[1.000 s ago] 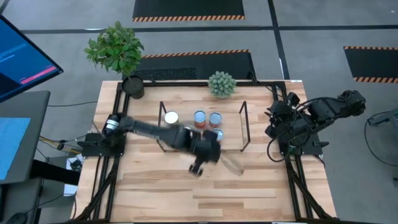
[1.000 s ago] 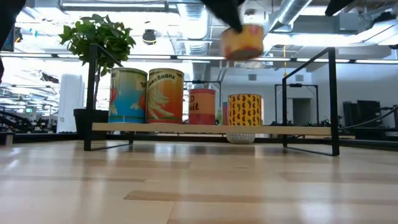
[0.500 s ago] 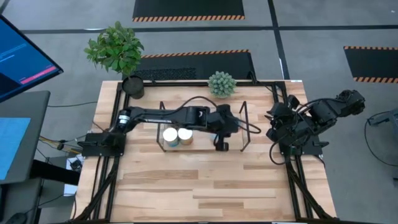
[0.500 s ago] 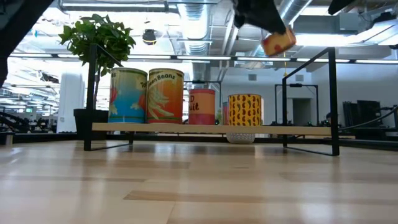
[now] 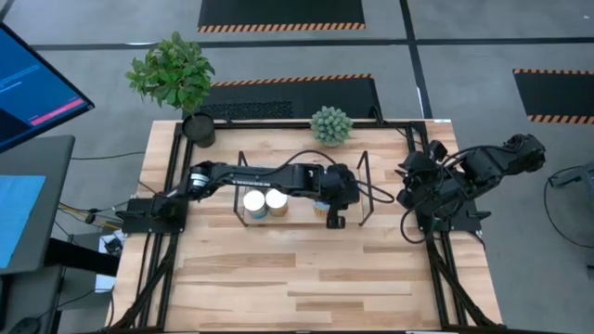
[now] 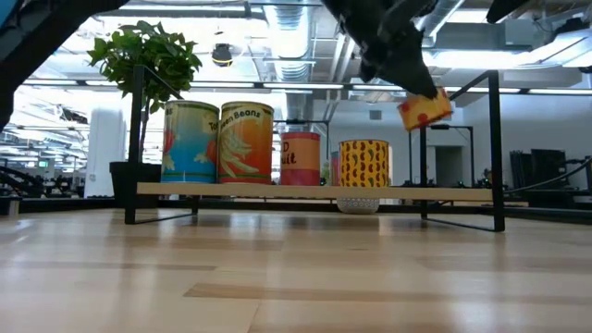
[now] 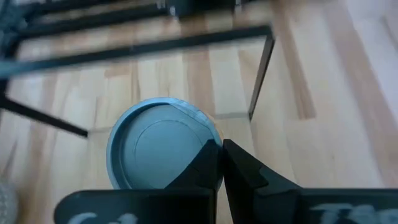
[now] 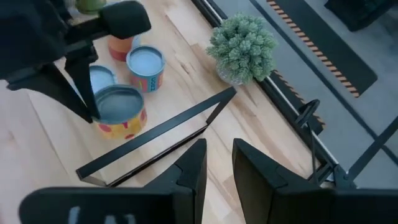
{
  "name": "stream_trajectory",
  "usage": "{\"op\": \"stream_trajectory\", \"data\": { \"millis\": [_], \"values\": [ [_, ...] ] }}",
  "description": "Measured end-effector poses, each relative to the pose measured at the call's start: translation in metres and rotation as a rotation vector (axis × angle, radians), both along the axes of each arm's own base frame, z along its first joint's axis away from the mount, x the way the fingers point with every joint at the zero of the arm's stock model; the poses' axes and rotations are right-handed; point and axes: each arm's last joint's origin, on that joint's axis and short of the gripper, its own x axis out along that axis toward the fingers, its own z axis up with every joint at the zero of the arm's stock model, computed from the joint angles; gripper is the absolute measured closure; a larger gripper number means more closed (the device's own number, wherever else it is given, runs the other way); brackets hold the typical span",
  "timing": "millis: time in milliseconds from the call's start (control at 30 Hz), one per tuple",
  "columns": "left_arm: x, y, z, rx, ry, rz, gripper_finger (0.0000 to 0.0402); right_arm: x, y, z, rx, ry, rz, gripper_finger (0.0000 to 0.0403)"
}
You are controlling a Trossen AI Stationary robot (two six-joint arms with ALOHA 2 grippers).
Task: Pick and place cans onto a shelf
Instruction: Put the canned pineapples on the shelf
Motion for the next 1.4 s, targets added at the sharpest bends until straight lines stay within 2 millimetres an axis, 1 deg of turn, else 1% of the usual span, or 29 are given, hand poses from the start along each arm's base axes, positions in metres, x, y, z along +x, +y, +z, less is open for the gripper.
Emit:
{"op": "stream_trajectory", "data": {
  "millis": [133, 267, 400, 500, 633, 733, 867, 967, 1100, 1400],
  "values": [
    [0.003, 0.004, -0.012, -0.038, 0.038, -0.020, 0.0401, -0.001, 0.000, 0.000, 0.002, -0.003, 0.000, 0.0302],
    [0.007, 0.005, -0.017, -0.057, 0.022, -0.015, 0.0401, -0.001, 0.000, 0.000, 0.002, -0.003, 0.000, 0.0302],
    [0.013, 0.005, -0.031, -0.059, 0.032, -0.013, 0.0401, -0.001, 0.000, 0.000, 0.001, -0.003, 0.000, 0.0302],
    [0.013, 0.004, -0.031, -0.082, 0.032, -0.006, 0.0401, -0.001, 0.000, 0.000, 0.005, -0.007, -0.005, 0.0302],
    [0.013, 0.005, -0.030, -0.072, 0.030, -0.006, 0.0401, -0.001, 0.000, 0.000, 0.012, -0.014, -0.014, 0.0302],
    [0.013, 0.004, -0.030, -0.115, 0.031, -0.015, 0.0401, -0.001, 0.000, 0.000, 0.013, -0.016, -0.015, 0.0302],
    [0.015, 0.004, -0.042, -0.156, 0.059, -0.017, 0.0401, -0.001, 0.000, 0.000, 0.013, -0.016, -0.015, 0.0302],
    [0.018, 0.005, -0.042, -0.191, 0.037, -0.016, 0.0401, -0.001, 0.000, 0.000, 0.014, -0.016, -0.015, 0.0302],
    [0.019, 0.006, -0.047, -0.197, 0.051, -0.008, 0.0401, -0.001, 0.000, 0.000, 0.015, -0.015, -0.015, 0.0302],
    [0.018, 0.010, -0.047, -0.221, 0.063, 0.027, 0.0401, -0.001, 0.000, 0.000, 0.017, -0.015, -0.015, 0.0302]
  ]
}}
